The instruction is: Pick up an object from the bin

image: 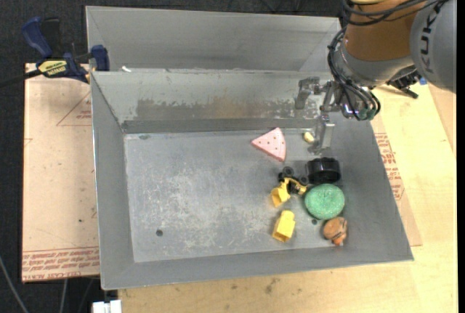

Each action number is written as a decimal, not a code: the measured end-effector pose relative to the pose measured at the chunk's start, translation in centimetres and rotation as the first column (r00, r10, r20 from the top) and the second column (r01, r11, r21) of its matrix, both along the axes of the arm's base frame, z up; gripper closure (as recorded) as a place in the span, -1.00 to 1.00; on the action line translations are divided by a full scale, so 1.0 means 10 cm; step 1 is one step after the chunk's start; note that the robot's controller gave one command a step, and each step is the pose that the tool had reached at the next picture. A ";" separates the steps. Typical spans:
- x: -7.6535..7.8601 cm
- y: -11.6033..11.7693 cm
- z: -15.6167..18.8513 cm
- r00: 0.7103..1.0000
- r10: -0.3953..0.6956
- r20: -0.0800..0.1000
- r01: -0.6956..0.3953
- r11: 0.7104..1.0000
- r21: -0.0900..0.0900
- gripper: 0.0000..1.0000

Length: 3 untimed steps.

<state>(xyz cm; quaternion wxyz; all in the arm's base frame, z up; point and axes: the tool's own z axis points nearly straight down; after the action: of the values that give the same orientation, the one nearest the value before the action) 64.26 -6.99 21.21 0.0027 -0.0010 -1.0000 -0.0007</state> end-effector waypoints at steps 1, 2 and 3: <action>0.01 0.00 0.05 1.000 0.001 0.008 -0.001 1.000 -0.001 -1.00; -0.08 -0.10 -0.33 0.997 -0.078 0.013 0.078 0.997 0.000 -1.00; -0.10 -0.05 -0.70 0.993 -0.119 0.008 0.119 0.993 0.000 -1.00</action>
Offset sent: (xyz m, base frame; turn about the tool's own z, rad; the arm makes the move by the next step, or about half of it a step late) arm -0.0227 -0.0258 -0.0847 0.1815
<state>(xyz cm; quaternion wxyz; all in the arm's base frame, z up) 63.27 -7.52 14.26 -0.0014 -0.0606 -0.9982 -0.0004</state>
